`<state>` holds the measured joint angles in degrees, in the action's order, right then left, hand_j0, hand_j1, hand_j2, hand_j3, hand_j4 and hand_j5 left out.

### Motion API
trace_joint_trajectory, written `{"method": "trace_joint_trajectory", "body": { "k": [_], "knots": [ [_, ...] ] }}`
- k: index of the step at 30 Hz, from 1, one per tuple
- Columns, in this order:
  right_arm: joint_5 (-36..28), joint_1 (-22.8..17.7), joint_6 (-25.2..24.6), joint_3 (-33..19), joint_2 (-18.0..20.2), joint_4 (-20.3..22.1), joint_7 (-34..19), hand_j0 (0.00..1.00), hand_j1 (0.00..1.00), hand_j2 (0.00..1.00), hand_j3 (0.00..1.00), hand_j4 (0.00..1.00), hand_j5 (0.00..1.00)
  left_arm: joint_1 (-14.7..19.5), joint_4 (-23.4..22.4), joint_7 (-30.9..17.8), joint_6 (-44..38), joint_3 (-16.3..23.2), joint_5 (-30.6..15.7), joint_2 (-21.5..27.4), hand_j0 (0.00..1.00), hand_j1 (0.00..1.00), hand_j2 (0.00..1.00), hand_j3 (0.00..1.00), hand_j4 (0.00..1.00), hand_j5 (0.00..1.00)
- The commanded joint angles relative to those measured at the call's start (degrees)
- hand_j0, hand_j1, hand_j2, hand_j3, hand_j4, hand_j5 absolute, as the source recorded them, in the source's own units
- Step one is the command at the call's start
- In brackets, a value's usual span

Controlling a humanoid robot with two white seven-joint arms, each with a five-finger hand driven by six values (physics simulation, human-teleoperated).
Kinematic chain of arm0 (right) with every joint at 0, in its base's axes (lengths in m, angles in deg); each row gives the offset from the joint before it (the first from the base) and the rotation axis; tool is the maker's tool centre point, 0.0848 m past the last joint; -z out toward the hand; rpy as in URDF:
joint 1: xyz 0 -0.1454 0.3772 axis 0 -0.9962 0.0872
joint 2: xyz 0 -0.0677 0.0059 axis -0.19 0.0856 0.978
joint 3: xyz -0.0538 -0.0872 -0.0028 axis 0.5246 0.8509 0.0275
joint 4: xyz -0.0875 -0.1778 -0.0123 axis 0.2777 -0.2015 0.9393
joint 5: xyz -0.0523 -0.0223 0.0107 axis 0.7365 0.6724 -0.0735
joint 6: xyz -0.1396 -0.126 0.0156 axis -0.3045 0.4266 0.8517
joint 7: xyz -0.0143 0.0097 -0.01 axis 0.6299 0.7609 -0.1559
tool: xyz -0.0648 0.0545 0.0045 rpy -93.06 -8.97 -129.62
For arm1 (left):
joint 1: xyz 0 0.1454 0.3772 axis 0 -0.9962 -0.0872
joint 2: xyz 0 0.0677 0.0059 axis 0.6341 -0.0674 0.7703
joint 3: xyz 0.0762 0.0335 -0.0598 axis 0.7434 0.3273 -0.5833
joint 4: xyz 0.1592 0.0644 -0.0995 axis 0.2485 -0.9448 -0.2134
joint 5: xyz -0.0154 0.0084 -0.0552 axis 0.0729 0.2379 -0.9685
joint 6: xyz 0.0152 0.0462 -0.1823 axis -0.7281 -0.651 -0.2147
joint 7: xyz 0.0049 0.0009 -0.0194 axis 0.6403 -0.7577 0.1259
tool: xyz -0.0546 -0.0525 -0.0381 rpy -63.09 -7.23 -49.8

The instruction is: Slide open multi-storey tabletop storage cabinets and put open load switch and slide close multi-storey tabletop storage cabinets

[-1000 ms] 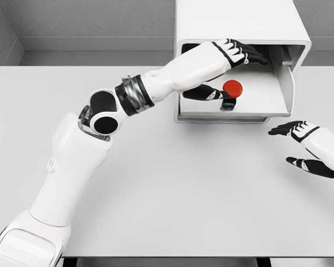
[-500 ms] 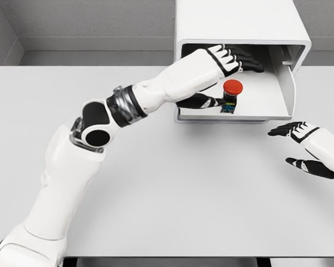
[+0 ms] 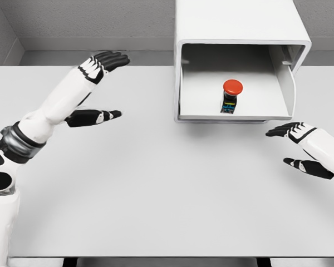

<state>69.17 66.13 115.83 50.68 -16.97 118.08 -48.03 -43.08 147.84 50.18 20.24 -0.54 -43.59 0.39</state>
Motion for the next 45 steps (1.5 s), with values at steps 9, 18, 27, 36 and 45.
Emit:
{"method": "trace_joint_trajectory", "body": {
  "k": [9, 18, 27, 36, 45],
  "knots": [
    [-0.7, 1.4, -0.1, 2.4, -1.0, 0.0, 0.2, 0.68, 0.68, 0.68, 0.68, 0.68, 0.68, -5.9, -18.4, -3.2, -0.1, -11.3, 4.2, 12.1, 1.0, 1.0, 1.0, 1.0, 1.0, 1.0],
    [-0.8, 2.7, -0.1, 3.4, -1.1, 0.0, 0.2, 0.68, 0.68, 0.68, 0.68, 0.68, 0.68, -7.0, -18.1, -3.2, -0.1, -13.4, 4.2, 11.8, 1.0, 1.0, 1.0, 1.0, 1.0, 1.0],
    [-0.8, 3.6, -0.1, 3.5, -1.2, -0.1, 0.0, 0.7, 0.7, 0.7, 0.7, 0.7, 0.7, -7.1, -17.7, -3.2, -0.1, -13.4, 4.1, 11.7, 1.0, 1.0, 1.0, 1.0, 1.0, 1.0],
    [-0.6, 6.0, -0.1, 4.6, -1.3, -0.4, -0.1, 0.7, 0.7, 0.7, 0.7, 0.7, 0.7, -7.1, -17.7, -3.2, -0.1, -13.4, 4.1, 11.7, 1.0, 1.0, 1.0, 1.0, 1.0, 1.0],
    [-0.4, 7.7, -0.1, 6.0, -1.9, -0.8, -0.2, 0.71, 0.71, 0.71, 0.71, 0.71, 0.71, -7.1, -17.7, -3.2, -0.1, -13.4, 4.1, 11.6, 1.0, 1.0, 1.0, 1.0, 1.0, 1.0]
  ]
}}
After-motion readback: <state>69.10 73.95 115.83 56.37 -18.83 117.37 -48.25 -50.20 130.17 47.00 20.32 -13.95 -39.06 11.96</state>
